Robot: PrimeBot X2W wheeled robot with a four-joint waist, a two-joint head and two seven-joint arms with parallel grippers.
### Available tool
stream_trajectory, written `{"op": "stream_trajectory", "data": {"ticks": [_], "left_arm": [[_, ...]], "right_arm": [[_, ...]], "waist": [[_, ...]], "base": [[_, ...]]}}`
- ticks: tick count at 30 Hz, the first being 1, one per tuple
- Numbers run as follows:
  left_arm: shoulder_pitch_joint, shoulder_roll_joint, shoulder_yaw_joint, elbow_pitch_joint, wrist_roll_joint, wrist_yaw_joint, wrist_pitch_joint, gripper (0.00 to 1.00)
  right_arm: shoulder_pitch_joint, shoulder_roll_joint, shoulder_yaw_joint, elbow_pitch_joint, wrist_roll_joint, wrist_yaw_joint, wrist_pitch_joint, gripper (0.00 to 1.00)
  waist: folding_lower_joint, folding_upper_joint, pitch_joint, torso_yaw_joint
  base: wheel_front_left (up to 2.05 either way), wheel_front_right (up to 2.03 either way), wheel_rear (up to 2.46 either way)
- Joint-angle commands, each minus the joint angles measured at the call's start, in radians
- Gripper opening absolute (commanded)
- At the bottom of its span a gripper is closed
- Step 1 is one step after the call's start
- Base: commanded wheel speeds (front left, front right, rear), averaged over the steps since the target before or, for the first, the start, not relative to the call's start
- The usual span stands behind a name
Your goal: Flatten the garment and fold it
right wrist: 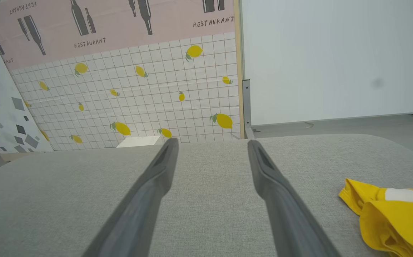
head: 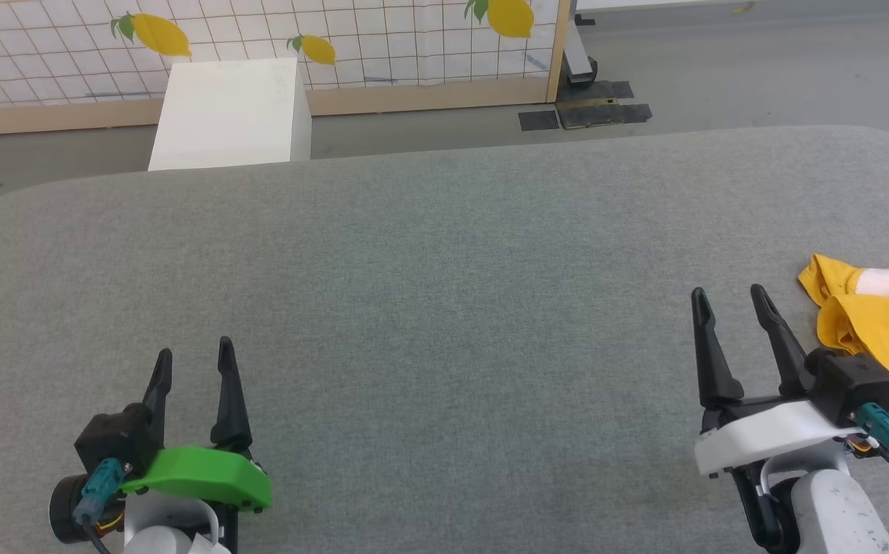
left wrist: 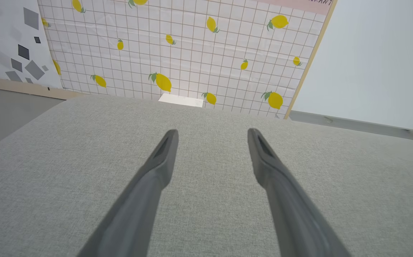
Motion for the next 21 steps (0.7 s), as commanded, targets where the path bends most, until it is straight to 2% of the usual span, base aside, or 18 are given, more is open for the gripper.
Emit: {"op": "stream_trajectory", "data": {"ticks": [1,11,12,21], "left_arm": [[-0.017,0.001,0.000,0.004,-0.012,-0.007,-0.005,1.00],[-0.021,0.002,0.003,0.021,-0.026,-0.005,-0.011,1.00],[-0.005,0.000,0.002,0.021,-0.025,-0.006,-0.002,0.00],[-0.002,-0.002,0.002,0.017,-0.015,-0.007,0.007,0.00]], "right_arm": [[0.015,0.001,0.006,0.005,0.008,-0.002,0.003,1.00],[0.014,0.001,0.009,0.004,0.011,-0.002,0.011,1.00],[0.001,0.000,0.010,0.004,0.010,0.000,0.010,0.00],[0.005,0.000,0.010,-0.002,0.004,0.000,0.021,0.00]], "waist": [[0.0001,-0.0001,-0.001,0.000],[0.0001,-0.0001,0.000,0.003],[0.0001,-0.0001,0.000,0.003],[0.0001,-0.0001,-0.003,0.004]], "base": [[0.00,0.00,0.00],[0.00,0.00,0.00],[0.00,0.00,0.00],[0.00,0.00,0.00]]}}
